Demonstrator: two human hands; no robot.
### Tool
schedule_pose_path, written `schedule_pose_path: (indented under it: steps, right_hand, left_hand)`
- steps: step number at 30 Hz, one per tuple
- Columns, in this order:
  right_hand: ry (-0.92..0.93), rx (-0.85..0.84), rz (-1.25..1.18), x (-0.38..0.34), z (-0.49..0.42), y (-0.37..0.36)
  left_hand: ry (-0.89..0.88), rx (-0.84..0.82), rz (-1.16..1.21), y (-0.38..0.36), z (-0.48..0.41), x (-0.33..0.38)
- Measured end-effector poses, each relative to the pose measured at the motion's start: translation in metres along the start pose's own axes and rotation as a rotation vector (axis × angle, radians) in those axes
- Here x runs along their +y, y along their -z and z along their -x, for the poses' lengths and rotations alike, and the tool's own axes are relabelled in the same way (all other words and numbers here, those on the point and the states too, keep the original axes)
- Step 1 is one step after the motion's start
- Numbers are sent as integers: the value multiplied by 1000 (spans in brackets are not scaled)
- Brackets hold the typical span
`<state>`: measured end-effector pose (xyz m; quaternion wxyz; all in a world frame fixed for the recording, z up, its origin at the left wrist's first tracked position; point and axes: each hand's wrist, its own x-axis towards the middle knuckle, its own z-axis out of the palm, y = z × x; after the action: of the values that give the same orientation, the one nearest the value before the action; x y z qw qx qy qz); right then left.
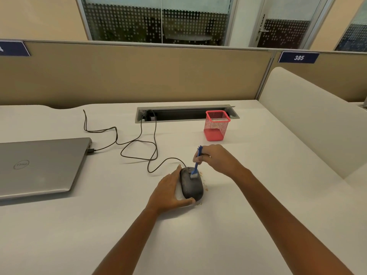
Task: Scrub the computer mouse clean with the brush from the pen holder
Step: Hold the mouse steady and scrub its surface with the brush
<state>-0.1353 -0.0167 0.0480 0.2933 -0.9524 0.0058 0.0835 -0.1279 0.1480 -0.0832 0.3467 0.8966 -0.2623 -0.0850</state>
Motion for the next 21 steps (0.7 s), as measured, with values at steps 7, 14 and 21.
schedule_pose_path:
  steps: [7,14,21]
  right_hand:
    - [-80,33,40,-8,-13,-17]
    - [-70,-58,97,-6,-9,-11]
    - [-71,73,47,-8,-19,-12]
  left_hand:
    - [-6,0,3,1,0,2]
    - [3,-12,-12,1,0,0]
    - [-20,25,5,0,1,2]
